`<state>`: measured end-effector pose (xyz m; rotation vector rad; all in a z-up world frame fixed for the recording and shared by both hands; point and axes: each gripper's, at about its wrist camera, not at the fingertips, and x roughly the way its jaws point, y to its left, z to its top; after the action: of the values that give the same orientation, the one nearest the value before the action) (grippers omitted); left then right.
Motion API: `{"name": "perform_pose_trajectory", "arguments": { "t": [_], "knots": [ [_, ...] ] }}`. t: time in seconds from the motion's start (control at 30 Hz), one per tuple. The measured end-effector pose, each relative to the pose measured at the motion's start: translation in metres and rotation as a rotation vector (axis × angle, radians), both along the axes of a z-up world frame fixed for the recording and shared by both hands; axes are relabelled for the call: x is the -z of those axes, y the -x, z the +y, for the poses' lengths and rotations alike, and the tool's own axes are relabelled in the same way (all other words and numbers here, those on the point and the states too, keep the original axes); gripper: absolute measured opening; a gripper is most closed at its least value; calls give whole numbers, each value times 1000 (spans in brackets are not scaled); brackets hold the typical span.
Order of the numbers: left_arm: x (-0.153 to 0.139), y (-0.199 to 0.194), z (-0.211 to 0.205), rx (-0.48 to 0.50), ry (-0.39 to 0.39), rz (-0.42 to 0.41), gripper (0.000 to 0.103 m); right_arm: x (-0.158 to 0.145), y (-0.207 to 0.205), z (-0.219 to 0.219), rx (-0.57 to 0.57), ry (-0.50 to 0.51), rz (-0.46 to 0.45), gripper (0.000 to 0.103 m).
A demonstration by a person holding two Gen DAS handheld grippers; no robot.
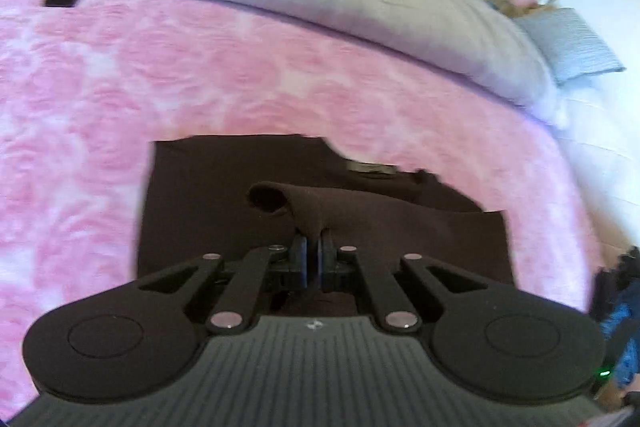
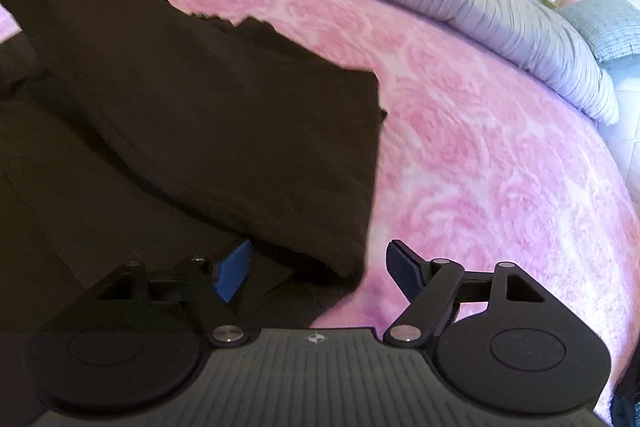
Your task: Fold clothes
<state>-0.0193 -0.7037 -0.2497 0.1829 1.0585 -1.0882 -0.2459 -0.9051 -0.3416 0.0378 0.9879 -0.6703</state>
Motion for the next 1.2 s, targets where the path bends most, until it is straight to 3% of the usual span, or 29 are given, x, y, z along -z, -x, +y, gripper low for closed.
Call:
{"name": "perform_pose_trajectory", "arguments": {
  "t": [0.23,0.33,0.47,0.57,0.7,0.8,0.93,1.0,1.07,1.2],
  "knots": [
    [57,-3,3,64,-234,-1,5,-2,10,-18,121,66,56,73],
    [66,0,9,67,-270,-20,11,-1,13,-16,135,108,94,74],
    [61,1,17,77,-307,-78,22,-5,13,-12,180,52,98,75],
    [46,2,27,62,-310,-130,27,-19,10,-1,183,17,88,73],
    [27,3,33,45,-285,-201,31,-44,2,13,148,-21,-25,67],
    [24,9,27,86,-244,-216,33,-50,-16,-4,117,-45,-107,67],
    [37,24,4,188,-227,-235,38,-34,-49,-69,127,-91,-160,62],
    [46,30,-6,229,-227,-238,39,-20,-67,-96,128,-100,-157,53],
    [55,35,-12,254,-230,-232,40,-6,-74,-119,154,-82,-93,46],
    [70,34,-19,266,-255,-217,42,-1,-56,-139,298,14,3,49]
  ]
}}
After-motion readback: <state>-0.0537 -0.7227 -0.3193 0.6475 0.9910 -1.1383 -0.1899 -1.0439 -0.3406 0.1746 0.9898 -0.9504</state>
